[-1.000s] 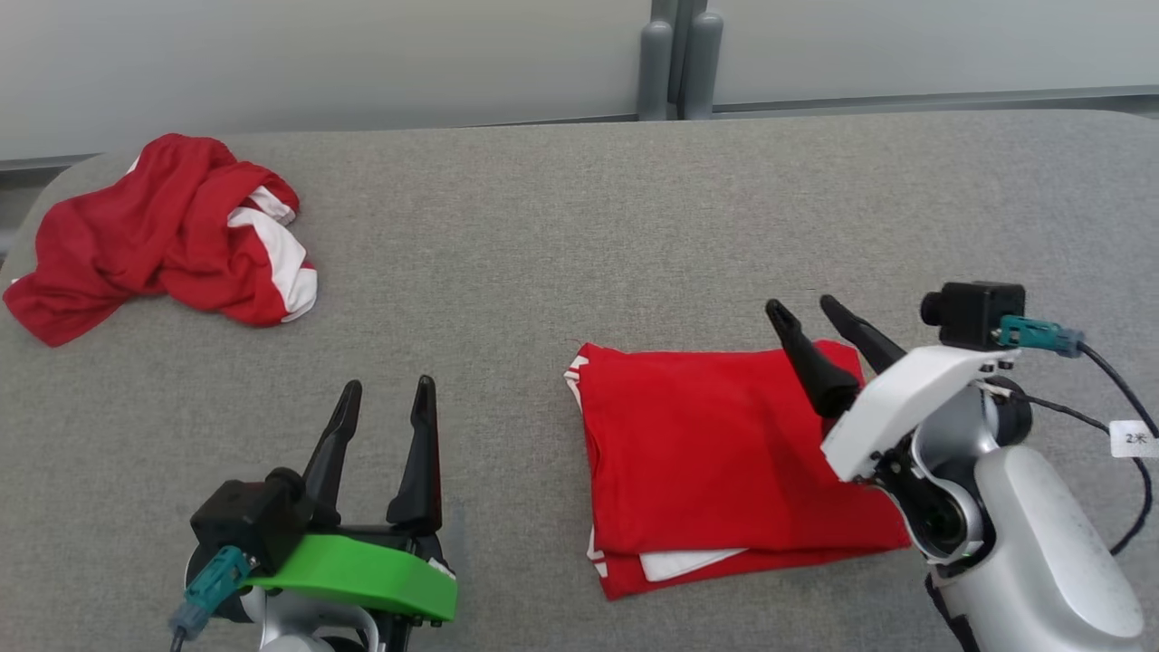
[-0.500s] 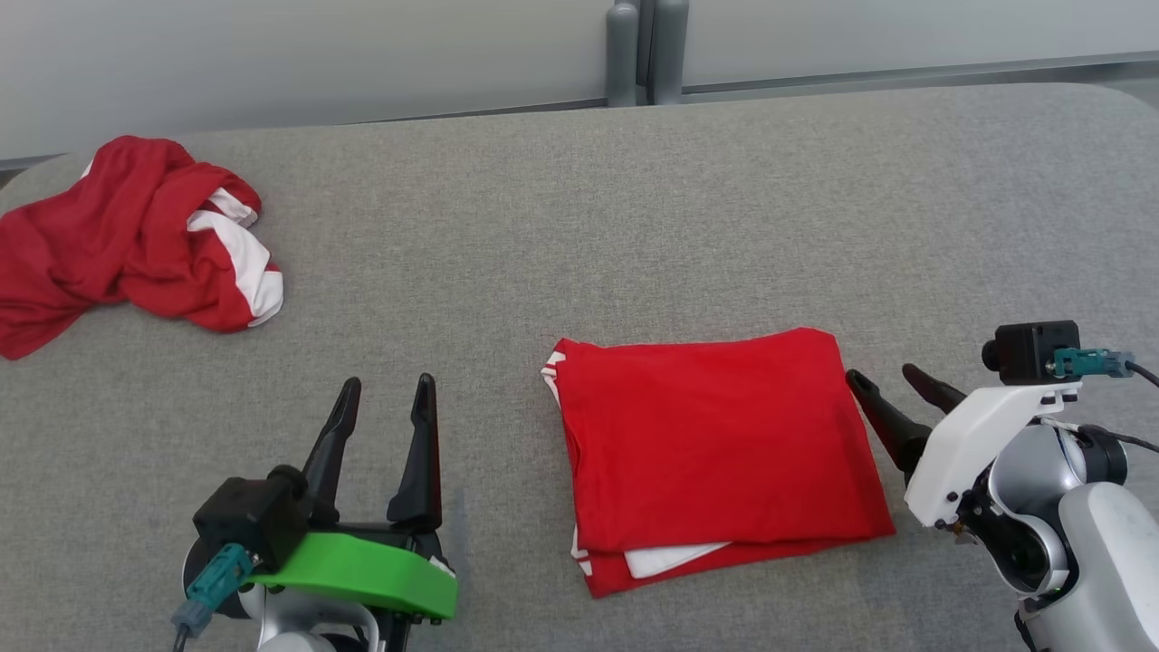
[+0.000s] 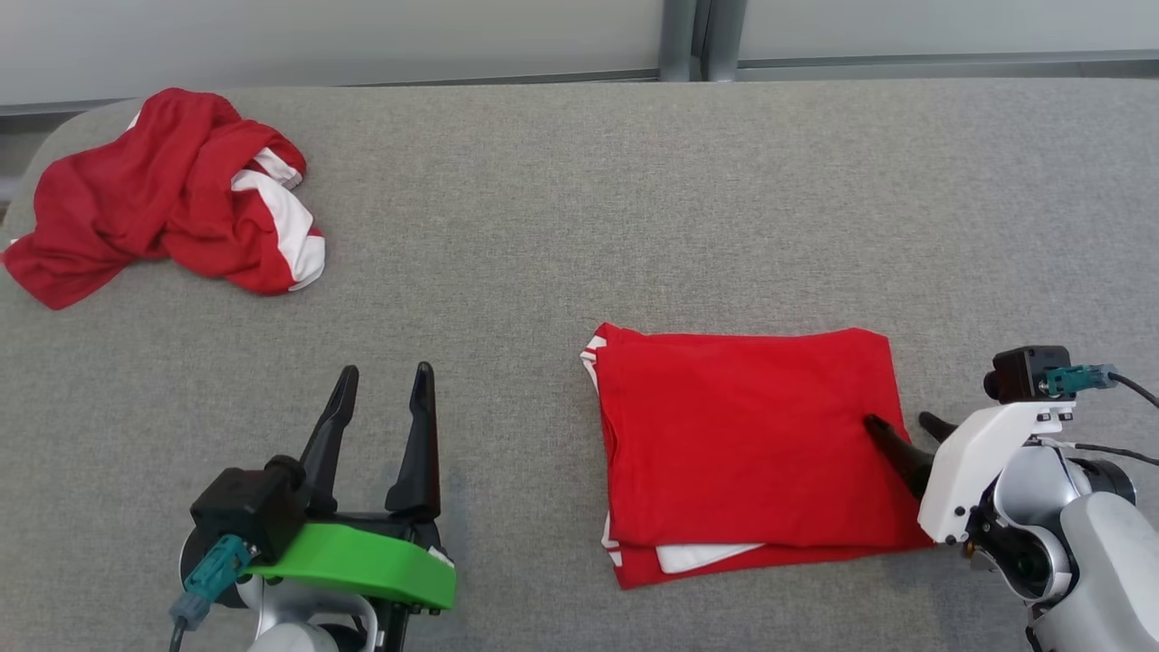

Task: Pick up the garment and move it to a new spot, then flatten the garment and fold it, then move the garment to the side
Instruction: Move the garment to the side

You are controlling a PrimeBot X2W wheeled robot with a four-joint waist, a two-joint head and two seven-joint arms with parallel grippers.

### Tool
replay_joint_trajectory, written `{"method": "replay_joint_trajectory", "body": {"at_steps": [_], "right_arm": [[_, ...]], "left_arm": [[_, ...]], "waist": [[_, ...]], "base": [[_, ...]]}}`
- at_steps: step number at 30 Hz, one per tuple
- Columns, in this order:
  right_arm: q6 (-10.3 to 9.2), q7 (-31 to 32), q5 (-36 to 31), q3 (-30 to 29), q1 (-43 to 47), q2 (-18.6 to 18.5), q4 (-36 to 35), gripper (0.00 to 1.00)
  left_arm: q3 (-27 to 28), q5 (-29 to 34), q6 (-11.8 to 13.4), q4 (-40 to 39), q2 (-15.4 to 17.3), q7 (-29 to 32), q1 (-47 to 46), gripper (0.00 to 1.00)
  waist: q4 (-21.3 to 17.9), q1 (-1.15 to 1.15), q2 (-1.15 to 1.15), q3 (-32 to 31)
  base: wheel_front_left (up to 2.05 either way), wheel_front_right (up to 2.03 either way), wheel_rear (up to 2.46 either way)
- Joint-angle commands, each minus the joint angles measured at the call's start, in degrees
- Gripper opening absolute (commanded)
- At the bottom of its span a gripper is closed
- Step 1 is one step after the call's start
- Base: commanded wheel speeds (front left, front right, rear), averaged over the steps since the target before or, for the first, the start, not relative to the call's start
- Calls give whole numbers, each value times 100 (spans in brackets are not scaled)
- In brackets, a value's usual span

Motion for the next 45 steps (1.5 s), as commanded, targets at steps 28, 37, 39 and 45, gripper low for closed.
{"method": "replay_joint_trajectory", "body": {"at_steps": [28,37,39,45], "right_arm": [[-2,-668,55,255,-733,-341,662,0],[-2,-679,-88,129,-1293,-440,602,0],[-2,-691,-118,147,-1435,-440,619,0],[-1,-743,-173,238,-1839,-373,664,0]], "left_arm": [[-136,144,54,-117,126,41,-181,100],[-162,254,90,-187,172,136,-449,100],[-159,279,90,-208,185,158,-530,100],[-200,399,96,-274,291,299,-736,100]], "waist": [[-556,0,58,46],[-1471,0,58,408],[-1700,0,58,489],[-2279,0,58,715]], "base": [[0,0,0],[0,0,0],[0,0,0],[0,0,0]]}}
